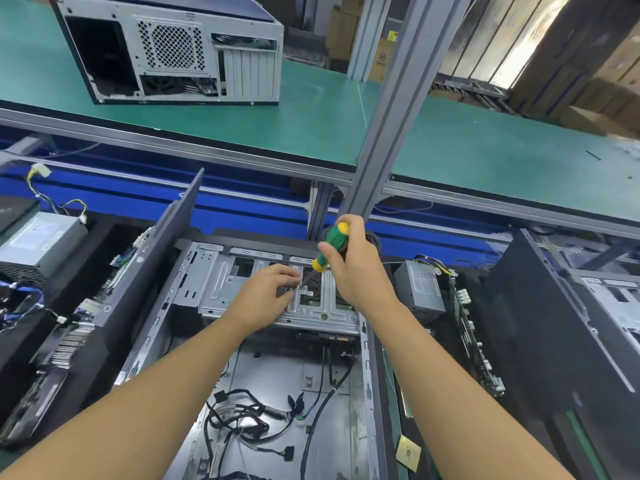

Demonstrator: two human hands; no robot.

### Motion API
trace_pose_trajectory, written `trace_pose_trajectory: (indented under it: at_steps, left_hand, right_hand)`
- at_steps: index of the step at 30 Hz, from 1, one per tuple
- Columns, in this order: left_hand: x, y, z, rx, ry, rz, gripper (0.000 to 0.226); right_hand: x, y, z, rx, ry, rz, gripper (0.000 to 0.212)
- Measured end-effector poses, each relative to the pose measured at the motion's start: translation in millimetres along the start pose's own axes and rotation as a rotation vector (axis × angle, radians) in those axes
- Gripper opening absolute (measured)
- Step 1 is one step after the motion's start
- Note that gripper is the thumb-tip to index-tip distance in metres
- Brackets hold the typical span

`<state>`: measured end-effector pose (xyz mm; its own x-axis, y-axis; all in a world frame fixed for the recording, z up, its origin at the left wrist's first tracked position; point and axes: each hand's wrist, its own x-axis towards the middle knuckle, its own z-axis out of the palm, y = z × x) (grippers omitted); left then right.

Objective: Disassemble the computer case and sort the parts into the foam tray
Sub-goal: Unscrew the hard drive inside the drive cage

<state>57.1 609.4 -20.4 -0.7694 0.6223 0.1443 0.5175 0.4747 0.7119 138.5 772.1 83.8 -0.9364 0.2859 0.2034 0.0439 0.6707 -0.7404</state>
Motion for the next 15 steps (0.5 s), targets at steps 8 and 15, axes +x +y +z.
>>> trace_pose_trajectory:
  at_steps: [8,15]
  left_hand:
    - [0.6,4.4,0.8,-0.01,-0.003,-0.005,0.024]
    - [1.0,4.5,0.9,0.006,-0.006,-0.008,0.024]
  right_hand:
    - [-1.2,-1.1,0.8,-0.011,-0.003,-0.009,0.034]
    - [1.1,-3.5,-2.2,-0.007,0.006,-0.037,0.033]
